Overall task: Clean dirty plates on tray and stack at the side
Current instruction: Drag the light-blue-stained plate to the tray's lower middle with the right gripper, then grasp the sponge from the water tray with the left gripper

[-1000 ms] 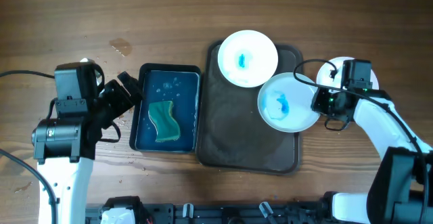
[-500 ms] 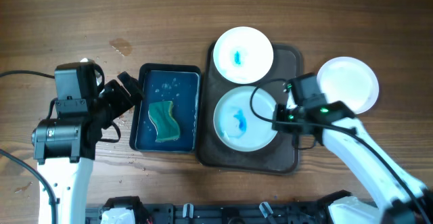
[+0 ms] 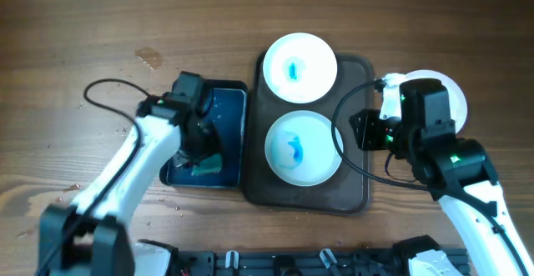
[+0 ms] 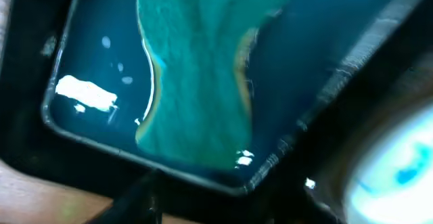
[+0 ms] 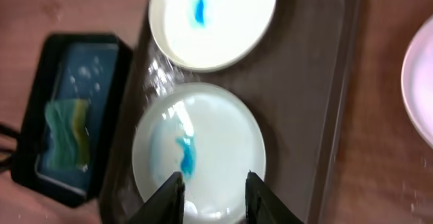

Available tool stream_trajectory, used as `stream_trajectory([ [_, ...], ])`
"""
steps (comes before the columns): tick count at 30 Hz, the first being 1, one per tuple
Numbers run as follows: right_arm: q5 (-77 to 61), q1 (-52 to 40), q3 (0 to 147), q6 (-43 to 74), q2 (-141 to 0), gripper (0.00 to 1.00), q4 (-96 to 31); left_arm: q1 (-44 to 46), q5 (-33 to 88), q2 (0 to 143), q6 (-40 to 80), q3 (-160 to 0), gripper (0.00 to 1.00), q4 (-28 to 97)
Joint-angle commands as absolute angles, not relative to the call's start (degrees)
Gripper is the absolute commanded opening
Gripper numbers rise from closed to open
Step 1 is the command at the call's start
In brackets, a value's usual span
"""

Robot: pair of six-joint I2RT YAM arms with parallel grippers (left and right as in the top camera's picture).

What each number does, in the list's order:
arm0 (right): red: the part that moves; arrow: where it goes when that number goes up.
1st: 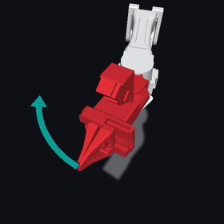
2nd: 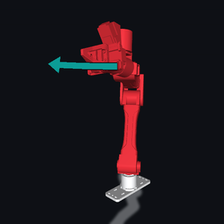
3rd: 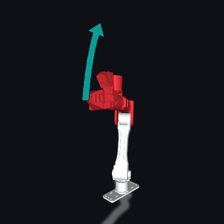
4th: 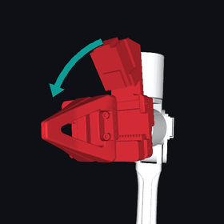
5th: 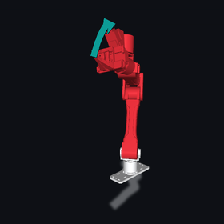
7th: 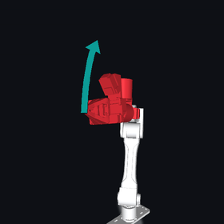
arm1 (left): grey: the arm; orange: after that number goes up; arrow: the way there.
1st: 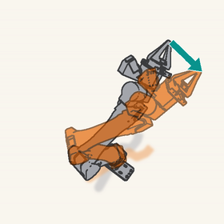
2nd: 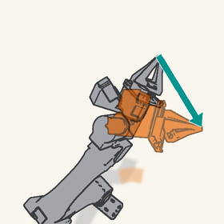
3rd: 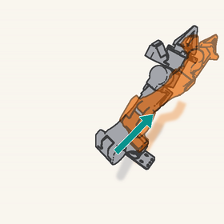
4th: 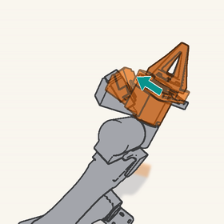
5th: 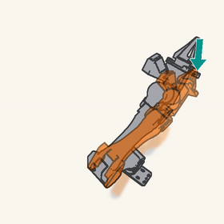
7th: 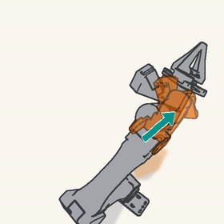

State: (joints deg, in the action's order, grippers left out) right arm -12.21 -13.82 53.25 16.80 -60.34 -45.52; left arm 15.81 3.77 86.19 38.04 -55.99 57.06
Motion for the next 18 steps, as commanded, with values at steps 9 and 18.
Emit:
stream_trajectory([
  [9, -13.58, -13.8, 53.52, 18.28, -63.22, 0.27, -47.59, 15.59, 1.89, 92.42, 33.23, -62.5, 0.43, 57.76],
  [18, -13.58, -13.8, 53.52, 19.73, -63.22, 0.26, -47.66, 15.59, -9.19, 98.43, 33.23, -54.33, 0.14, 40.58],
])
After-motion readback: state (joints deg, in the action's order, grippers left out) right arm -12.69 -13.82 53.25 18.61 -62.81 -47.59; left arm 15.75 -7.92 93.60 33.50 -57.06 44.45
